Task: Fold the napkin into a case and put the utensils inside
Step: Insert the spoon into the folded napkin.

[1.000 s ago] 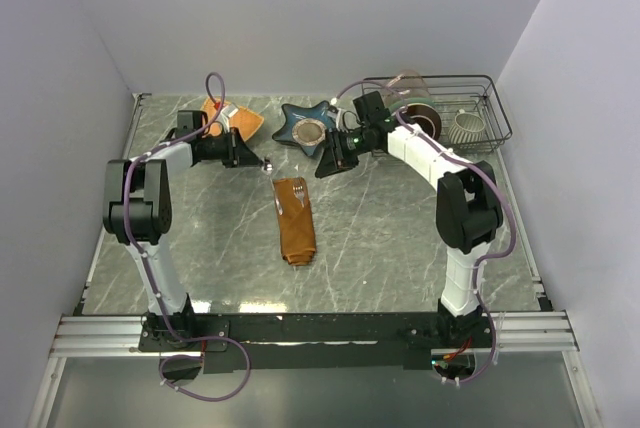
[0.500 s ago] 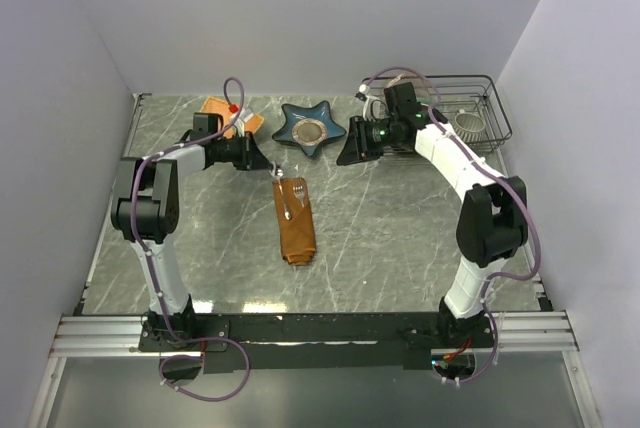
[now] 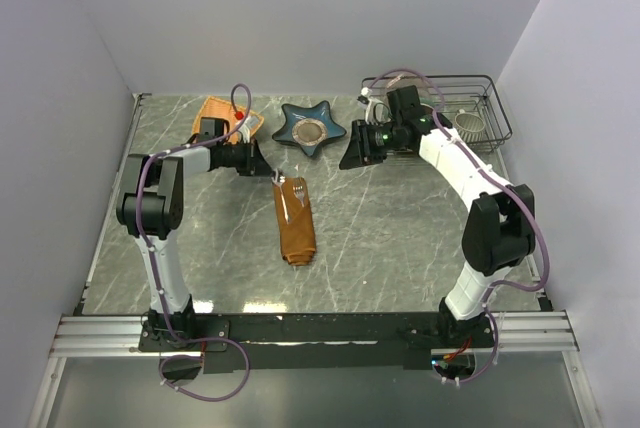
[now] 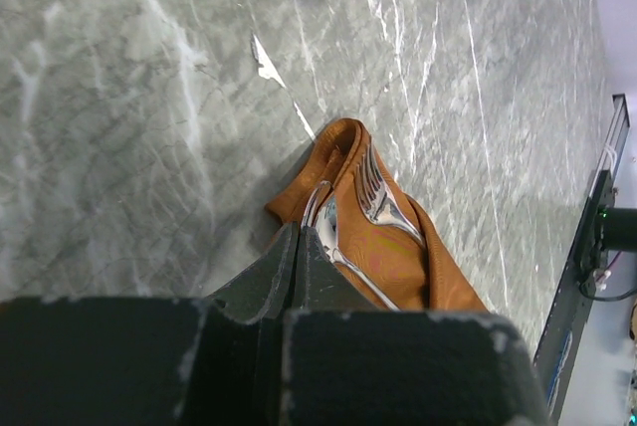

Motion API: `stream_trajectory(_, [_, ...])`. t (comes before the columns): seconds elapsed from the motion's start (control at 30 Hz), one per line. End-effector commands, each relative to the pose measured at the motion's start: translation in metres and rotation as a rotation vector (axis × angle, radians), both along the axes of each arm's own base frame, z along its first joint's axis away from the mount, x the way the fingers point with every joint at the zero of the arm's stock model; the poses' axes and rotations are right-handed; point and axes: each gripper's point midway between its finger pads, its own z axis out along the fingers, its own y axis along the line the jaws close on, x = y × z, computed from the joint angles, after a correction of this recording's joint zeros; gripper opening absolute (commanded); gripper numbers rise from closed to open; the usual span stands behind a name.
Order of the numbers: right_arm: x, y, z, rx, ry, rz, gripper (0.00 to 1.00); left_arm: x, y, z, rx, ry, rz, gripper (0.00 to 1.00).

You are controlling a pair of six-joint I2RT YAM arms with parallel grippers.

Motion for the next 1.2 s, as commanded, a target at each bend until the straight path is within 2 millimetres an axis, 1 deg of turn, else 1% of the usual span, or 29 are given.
stream_trajectory(0.0, [0.001,-0.008,0.02,0.003,-0.076,-0.015,0.4,-0.006,-0.006,0.011,-0.008,-0.048,-0.054,0.01])
stream_trajectory(0.1, [0.002,-0.008,0.021,0.008,-0.073,-0.014,0.4,-0.016,-0.009,0.013,-0.022,-0.03,-0.065,0.01])
stream_trajectory(0.17, [0.003,-0.007,0.019,0.011,-0.069,-0.014,0.4,-0.022,-0.01,0.011,-0.027,-0.01,-0.07,0.01])
stream_trajectory(0.37, [0.006,-0.006,0.019,0.013,-0.065,-0.01,0.4,-0.033,-0.017,0.014,-0.038,0.011,-0.081,0.01])
stream_trajectory(0.5, [0.004,-0.005,0.018,0.02,-0.057,-0.004,0.4,-0.033,-0.019,0.019,-0.042,0.003,-0.069,0.01])
stream_trajectory(0.83, [0.004,-0.005,0.016,0.019,-0.058,-0.002,0.4,-0.035,-0.025,0.017,-0.052,0.039,-0.049,0.01])
stream_trajectory(1.03, [0.004,-0.005,0.016,0.021,-0.056,0.0,0.41,-0.039,-0.03,0.012,-0.05,0.059,-0.057,0.01])
stream_trajectory(1.17, [0.004,-0.005,0.016,0.02,-0.055,0.001,0.41,-0.044,-0.034,0.006,-0.049,0.084,-0.064,0.01])
